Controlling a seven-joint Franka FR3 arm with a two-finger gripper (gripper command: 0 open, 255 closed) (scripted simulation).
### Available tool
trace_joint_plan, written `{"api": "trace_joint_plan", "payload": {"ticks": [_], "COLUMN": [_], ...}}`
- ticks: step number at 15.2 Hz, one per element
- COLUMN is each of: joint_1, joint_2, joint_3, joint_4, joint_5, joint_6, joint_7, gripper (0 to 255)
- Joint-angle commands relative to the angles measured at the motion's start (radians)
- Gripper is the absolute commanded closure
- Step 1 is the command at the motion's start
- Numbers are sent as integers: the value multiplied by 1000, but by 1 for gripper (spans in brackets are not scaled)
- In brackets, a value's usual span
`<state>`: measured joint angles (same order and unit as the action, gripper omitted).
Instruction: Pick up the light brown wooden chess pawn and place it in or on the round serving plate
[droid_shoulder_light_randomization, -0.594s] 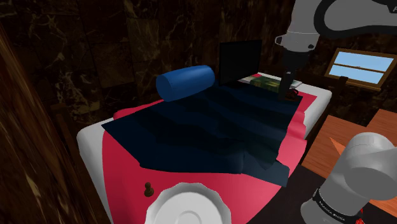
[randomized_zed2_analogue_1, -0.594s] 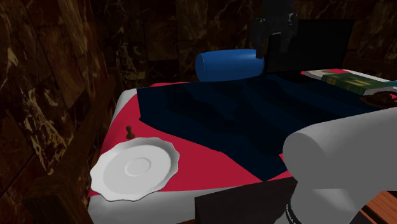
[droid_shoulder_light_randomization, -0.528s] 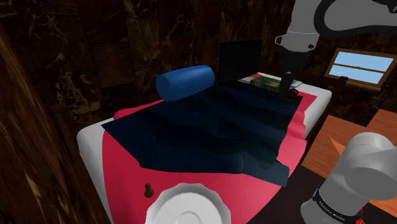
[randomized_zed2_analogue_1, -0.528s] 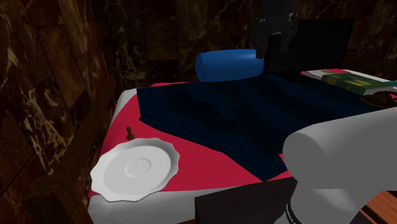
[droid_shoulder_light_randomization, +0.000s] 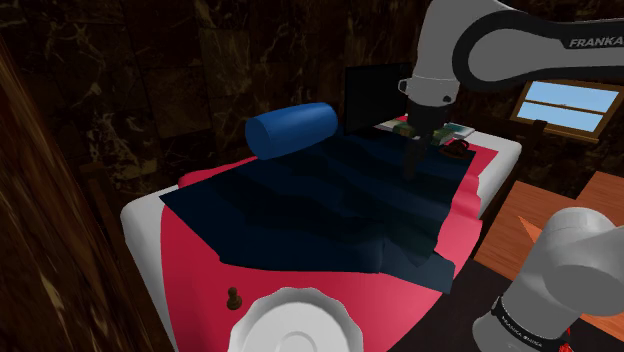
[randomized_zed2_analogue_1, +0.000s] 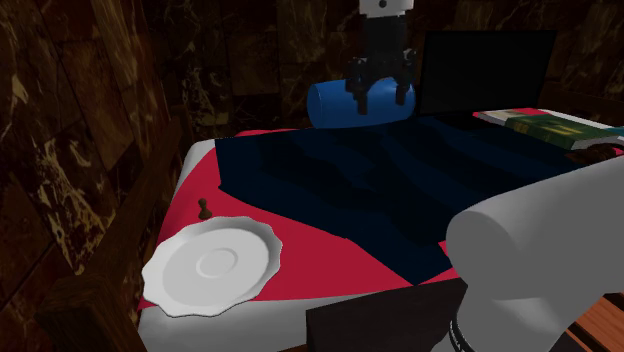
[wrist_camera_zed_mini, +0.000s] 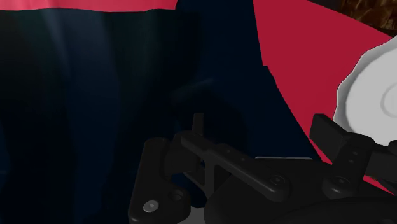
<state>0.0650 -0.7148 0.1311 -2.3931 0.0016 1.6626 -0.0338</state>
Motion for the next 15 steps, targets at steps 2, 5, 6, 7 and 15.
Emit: {"api": "trace_joint_plan", "payload": {"ticks": [2, 5, 6, 7, 15], "joint_1": [16, 29, 33, 36, 57], "joint_2": [75, 154, 182, 211, 470], "joint_3": [50, 98, 114, 129, 248], "joint_4": [3, 14, 21, 28, 133], "joint_5": [31, 54, 60, 64, 58], "joint_6": [69, 132, 153, 173, 319], "joint_7": [55, 107, 124, 142, 291], "gripper": [0, 0, 0, 0, 0]}}
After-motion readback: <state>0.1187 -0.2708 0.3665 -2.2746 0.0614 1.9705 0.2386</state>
